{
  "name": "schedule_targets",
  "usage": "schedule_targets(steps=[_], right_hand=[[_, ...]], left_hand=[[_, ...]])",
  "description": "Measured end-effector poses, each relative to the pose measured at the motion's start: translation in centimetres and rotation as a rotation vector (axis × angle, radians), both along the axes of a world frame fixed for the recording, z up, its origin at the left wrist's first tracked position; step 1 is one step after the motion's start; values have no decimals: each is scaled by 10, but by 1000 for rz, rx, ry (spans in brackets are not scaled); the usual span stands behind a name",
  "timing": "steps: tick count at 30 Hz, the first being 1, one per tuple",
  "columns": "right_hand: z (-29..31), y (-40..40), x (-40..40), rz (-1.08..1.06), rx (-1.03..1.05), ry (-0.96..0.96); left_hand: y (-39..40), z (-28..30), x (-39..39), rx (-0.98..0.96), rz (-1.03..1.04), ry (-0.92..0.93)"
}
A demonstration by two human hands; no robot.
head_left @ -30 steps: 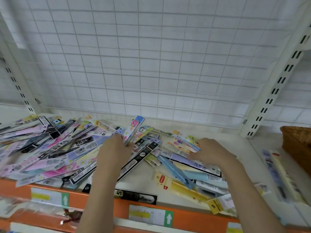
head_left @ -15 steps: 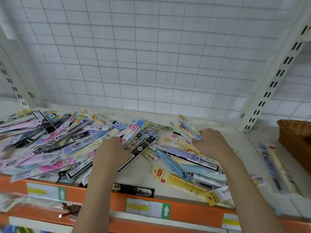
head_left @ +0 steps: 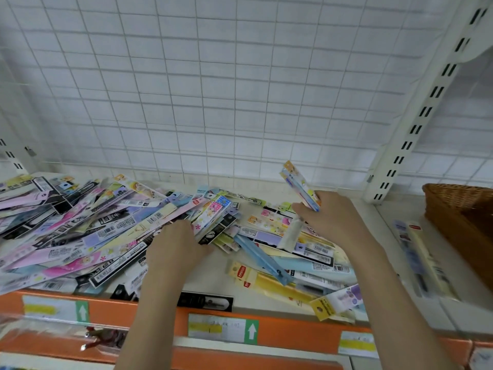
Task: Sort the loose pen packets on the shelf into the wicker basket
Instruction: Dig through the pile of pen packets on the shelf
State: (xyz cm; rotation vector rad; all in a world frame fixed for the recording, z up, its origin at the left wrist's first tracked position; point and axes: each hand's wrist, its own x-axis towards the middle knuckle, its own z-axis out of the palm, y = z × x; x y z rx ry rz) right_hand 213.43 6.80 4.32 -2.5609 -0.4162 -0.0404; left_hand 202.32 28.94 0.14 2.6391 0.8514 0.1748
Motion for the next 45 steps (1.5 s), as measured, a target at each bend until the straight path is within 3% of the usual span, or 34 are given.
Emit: schedule_targets(steps=[6,18,22,26,31,39,45], right_hand=[[-9,-10,0,-1,-67,35],[-18,-18,2,97,-144,71],[-17,-19,-1,84,-81,16],[-15,-29,-2,49,-76,27],[-9,-52,-8,80,-172,114],[-11,-95,-29,220,-229,504],[-19,-104,-35,174,-146,516]], left_hand=[[-4,0,7,28,8,27],[-15,24,7,37,0,-208],[-18,29,7,9,-6,-274],[-20,28,11,14,-90,-250],[-38,30,21,-40,-167,-227],[-72,27,39,-175,-251,-287],[-84,17,44,-206,-297,-262]])
